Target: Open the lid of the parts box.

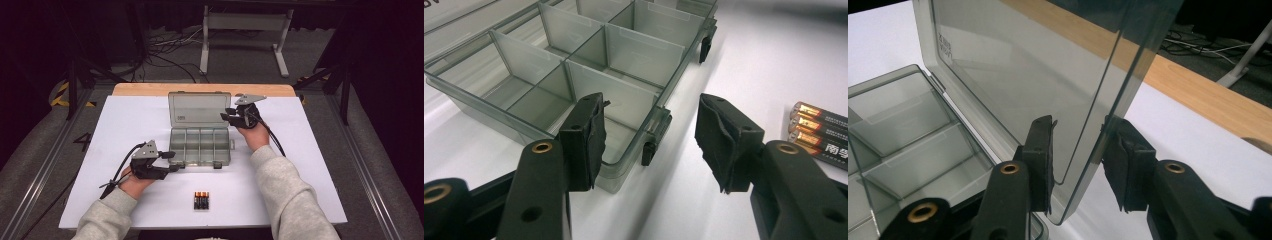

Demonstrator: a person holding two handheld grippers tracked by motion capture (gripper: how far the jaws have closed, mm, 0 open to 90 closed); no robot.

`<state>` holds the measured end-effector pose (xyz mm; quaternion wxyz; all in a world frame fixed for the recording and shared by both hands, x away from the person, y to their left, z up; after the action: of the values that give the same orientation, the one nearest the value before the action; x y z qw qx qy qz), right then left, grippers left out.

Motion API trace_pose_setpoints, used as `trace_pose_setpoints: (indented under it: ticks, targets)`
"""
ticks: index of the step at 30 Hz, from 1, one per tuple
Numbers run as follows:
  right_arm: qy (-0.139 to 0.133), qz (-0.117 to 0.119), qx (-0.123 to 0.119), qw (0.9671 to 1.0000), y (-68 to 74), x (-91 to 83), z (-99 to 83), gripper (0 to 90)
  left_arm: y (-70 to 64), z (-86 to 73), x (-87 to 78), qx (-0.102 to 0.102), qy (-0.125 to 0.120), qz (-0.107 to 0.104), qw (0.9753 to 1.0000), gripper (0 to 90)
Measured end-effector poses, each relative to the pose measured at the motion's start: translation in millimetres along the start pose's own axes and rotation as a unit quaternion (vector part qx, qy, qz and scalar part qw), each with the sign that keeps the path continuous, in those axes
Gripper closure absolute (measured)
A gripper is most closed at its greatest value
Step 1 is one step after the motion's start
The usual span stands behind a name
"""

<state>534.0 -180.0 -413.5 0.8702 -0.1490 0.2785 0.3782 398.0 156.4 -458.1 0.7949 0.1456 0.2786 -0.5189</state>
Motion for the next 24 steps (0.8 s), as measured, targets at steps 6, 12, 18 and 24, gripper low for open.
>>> trace_pose_setpoints:
  ticks: [6, 12, 18, 24]
  targets:
    - [0.000, 0.002, 0.007, 1.0000, -2.8, 5.7, -3.0, 63.9, 0.2, -0.2, -0.2, -0.002, 0.000, -0.001, 1.0000, 45.7]
    - [0.003, 0.009, 0.015, 0.9998, -5.5, 12.2, -7.0, 59.4, 0.3, -0.2, -0.2, -0.001, 0.000, -0.001, 1.0000, 45.3]
    - [0.007, 0.014, 0.024, 0.9996, -7.6, 16.2, -9.8, 56.9, 0.3, -0.2, 0.0, -0.001, -0.001, -0.002, 1.0000, 45.2]
    - [0.012, 0.021, 0.033, 0.9992, -9.7, 21.3, -13.4, 53.9, 0.3, -0.3, 0.1, 0.001, 0.000, -0.002, 1.0000, 45.2]
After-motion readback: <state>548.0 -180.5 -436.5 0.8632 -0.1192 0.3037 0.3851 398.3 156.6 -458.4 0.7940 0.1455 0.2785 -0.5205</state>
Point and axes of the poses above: each handheld gripper's, and its own axes: x roughly forward along the jaws, z roughly out of its top, y roughly to its left, the point moved 1 cm from there along x, roughly forward along the jaws, and after that the axes turned 5 degrees about y, right-handed, at the moved point
